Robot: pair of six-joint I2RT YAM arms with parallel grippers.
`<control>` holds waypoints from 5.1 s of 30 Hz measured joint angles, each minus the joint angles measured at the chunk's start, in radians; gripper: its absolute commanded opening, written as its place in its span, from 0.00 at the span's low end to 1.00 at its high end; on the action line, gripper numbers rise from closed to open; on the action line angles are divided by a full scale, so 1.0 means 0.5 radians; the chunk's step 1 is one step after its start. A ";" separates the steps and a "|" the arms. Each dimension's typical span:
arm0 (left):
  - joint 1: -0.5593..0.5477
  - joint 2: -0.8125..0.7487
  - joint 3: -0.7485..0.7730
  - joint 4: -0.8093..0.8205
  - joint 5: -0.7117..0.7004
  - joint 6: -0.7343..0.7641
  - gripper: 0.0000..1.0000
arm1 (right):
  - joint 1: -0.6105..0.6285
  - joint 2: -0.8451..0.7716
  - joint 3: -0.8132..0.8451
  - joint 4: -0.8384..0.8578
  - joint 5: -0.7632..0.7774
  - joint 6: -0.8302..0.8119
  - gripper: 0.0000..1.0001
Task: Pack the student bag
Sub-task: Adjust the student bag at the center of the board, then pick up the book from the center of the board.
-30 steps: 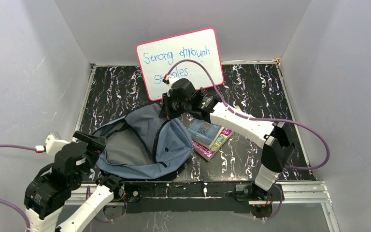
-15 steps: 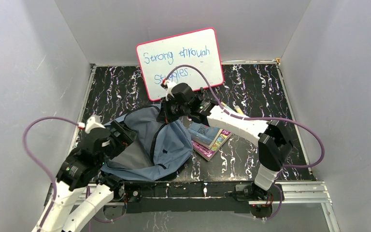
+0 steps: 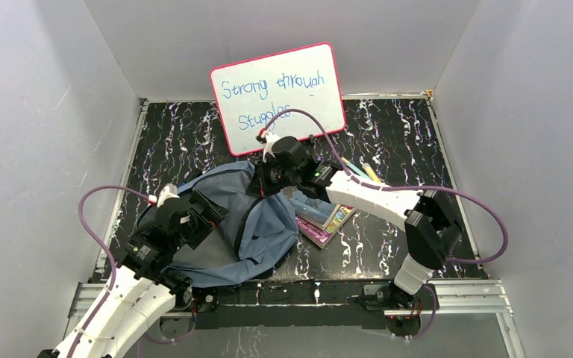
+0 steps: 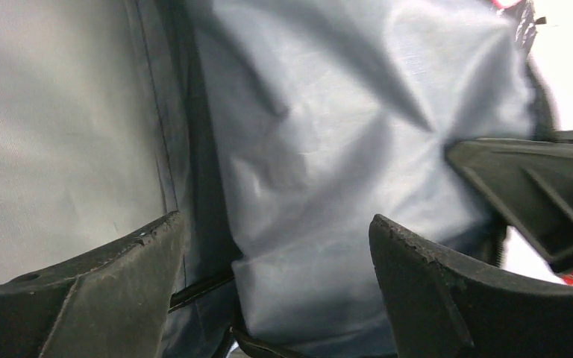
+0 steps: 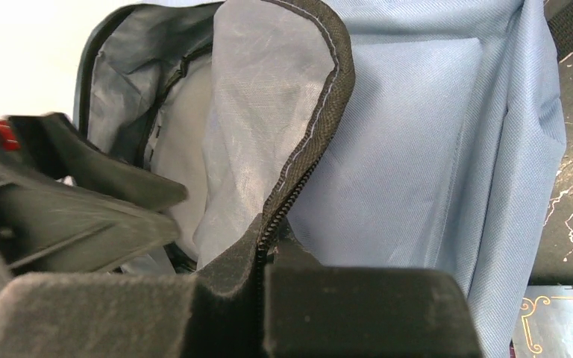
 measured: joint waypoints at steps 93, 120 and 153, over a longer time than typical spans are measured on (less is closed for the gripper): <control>0.433 0.449 -0.384 1.025 0.463 0.288 0.38 | -0.316 0.415 0.298 -0.262 0.182 -0.823 0.76; 0.433 0.407 -0.041 0.631 0.290 0.431 0.45 | -0.327 -0.683 -0.194 -0.595 0.573 -0.244 0.91; -0.507 0.891 0.435 0.349 -0.113 0.931 0.64 | -1.690 -0.643 -0.832 -0.367 -0.241 0.051 0.99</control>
